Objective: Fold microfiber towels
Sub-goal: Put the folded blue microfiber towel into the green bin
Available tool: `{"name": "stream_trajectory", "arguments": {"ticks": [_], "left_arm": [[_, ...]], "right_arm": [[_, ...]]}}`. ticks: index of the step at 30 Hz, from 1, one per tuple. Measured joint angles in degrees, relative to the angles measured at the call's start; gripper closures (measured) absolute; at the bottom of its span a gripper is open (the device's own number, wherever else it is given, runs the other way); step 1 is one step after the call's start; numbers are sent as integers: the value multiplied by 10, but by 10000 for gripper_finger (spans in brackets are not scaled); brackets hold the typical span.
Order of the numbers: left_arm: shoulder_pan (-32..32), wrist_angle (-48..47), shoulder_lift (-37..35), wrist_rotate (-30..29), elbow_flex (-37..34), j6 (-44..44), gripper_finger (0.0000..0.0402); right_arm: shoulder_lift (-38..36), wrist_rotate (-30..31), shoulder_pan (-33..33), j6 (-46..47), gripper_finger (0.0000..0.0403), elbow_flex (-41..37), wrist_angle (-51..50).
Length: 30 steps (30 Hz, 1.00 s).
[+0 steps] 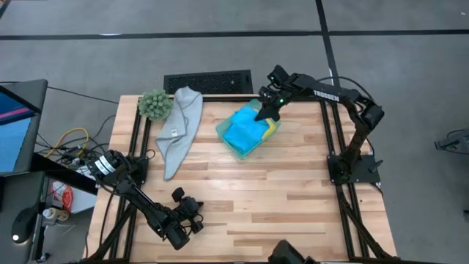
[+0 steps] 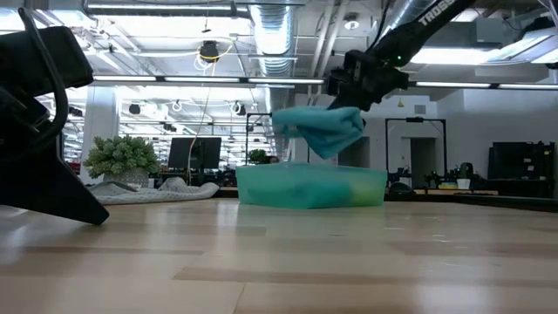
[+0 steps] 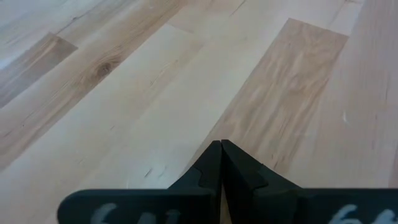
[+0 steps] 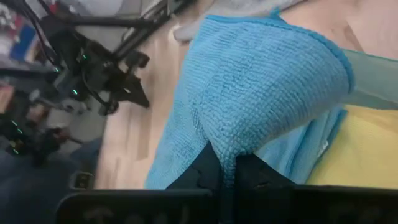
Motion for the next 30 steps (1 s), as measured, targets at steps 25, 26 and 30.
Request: {"name": "stream_trajectory", "arguments": {"ticks": [25,26,30], "left_arm": [[2,-8,0,0,0,-2,401],[2,-8,0,0,0,-2,401],[3,-9,0,0,0,-2,401]], "right_arm": [[76,346,-14,-14,307,0,-19],[74,358,-11,-18,294,0,-20],[74,375,0,-23,246,14,-34]]}}
